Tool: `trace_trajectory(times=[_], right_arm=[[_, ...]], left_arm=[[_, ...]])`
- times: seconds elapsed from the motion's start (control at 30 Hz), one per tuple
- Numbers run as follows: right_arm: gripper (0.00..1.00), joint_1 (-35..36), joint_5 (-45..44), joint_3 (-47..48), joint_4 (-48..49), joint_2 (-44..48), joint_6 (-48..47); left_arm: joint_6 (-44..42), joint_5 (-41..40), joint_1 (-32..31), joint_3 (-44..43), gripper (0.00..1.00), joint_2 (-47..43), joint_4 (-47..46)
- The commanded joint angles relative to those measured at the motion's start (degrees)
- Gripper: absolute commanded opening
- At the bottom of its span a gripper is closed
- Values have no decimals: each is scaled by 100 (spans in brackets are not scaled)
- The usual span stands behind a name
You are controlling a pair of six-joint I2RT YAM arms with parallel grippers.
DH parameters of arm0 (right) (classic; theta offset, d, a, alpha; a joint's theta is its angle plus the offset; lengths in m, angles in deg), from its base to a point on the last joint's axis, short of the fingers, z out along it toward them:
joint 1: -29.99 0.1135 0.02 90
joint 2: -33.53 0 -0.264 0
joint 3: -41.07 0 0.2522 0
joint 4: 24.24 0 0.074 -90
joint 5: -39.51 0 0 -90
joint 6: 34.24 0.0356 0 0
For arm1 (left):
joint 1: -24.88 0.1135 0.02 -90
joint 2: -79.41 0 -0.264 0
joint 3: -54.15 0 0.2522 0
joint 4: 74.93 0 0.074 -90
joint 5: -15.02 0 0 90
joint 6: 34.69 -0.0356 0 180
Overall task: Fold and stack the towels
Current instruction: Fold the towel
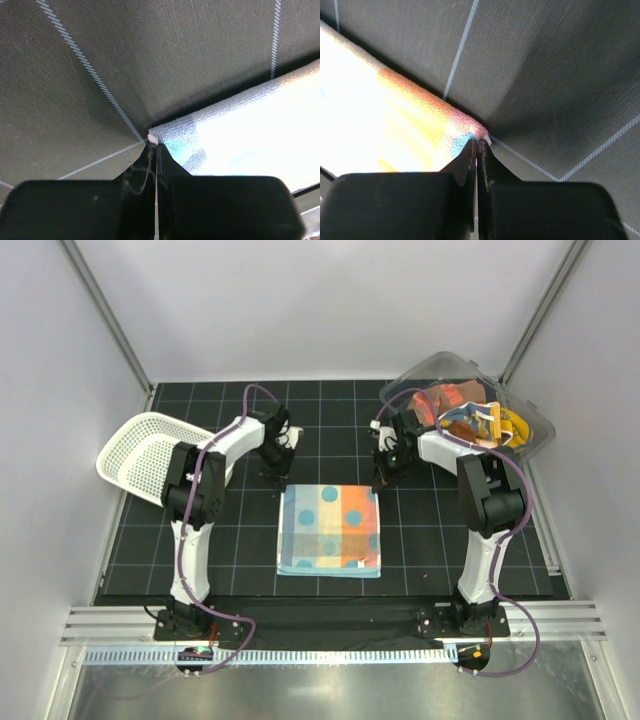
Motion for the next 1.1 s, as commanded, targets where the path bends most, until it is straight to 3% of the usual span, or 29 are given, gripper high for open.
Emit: trace_trajectory(times=[0.0,0.37,0.7,0.73,0.77,0.8,0.83,0.87,0.9,1.07], right_arm=[[1,27,-249,12,407,313,86],[1,1,-934,547,935,94,-10],[1,-52,-1014,1057,874,-407,-143],[2,-44,-1014,1101,856,-425,-99],[9,-43,-1023,1119,821,-417,-46],[15,-35,-1032,1128,786,-312,85],[22,-43,-1127,1171,751,-233,121],[34,-17,-1189,1207,681,-145,295],[37,-17,-1251,1242,463,65,549],[42,115,-2205,1199,-573,804,1771]], left_arm=[[87,-85,-23,-180,0,18,-72],[614,-1033,20,-1252,0,527,-204],[658,-1088,223,-1911,0,967,-64],[658,-1088,223,-1964,5,1028,-20],[675,-1105,223,-2034,15,1037,67],[684,-1123,223,-2070,36,1029,112],[719,-1193,231,-2096,45,950,147],[754,-1228,223,-2105,50,863,191],[859,-1307,214,-2105,53,766,217],[1544,-1966,223,-1790,60,-321,402]])
